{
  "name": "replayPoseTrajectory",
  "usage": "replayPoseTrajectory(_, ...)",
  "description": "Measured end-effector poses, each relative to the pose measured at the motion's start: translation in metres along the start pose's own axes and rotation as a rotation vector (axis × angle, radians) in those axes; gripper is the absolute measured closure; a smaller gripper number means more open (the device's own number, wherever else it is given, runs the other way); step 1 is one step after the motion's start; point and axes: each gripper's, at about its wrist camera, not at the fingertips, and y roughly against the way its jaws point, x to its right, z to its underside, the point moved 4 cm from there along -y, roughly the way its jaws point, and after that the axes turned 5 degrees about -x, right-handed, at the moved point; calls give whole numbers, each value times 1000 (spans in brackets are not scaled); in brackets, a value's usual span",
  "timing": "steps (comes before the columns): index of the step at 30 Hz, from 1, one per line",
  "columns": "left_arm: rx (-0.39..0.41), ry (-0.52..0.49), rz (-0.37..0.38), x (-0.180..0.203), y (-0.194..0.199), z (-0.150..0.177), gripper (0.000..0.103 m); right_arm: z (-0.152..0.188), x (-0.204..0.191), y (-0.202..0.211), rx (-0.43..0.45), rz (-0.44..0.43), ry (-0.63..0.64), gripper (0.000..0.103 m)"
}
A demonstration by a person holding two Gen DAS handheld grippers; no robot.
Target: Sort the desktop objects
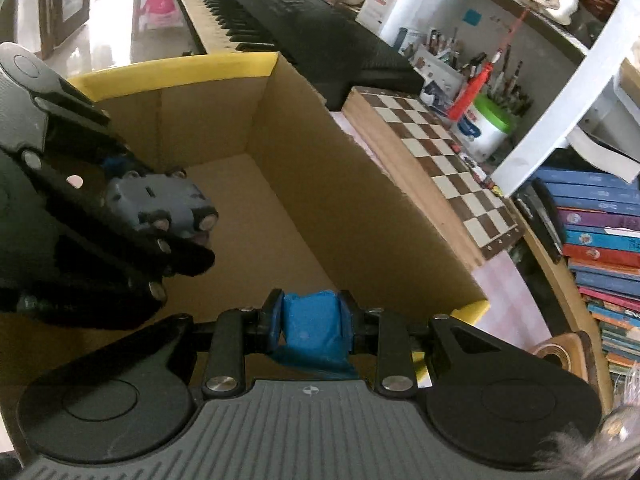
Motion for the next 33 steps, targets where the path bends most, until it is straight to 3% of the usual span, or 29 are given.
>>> replayPoseTrajectory(8,13,26,19,-2,2,-2,57,4,-12,-15,-47,-12,96,77)
replayPoseTrajectory(13,109,8,3,1,12,-3,38,2,-10,-11,-16,-29,68,65)
replayPoseTrajectory(16,155,-19,10,5,23,-3,36,3,-12,-2,11,-27,58,57)
replayPoseTrajectory(27,327,-52,21,14,88,7,20,22,2,73,159,34,-165,52)
replayPoseTrajectory(33,381,-74,15,15,117,19,18,39,5,116,231,87,-305,51)
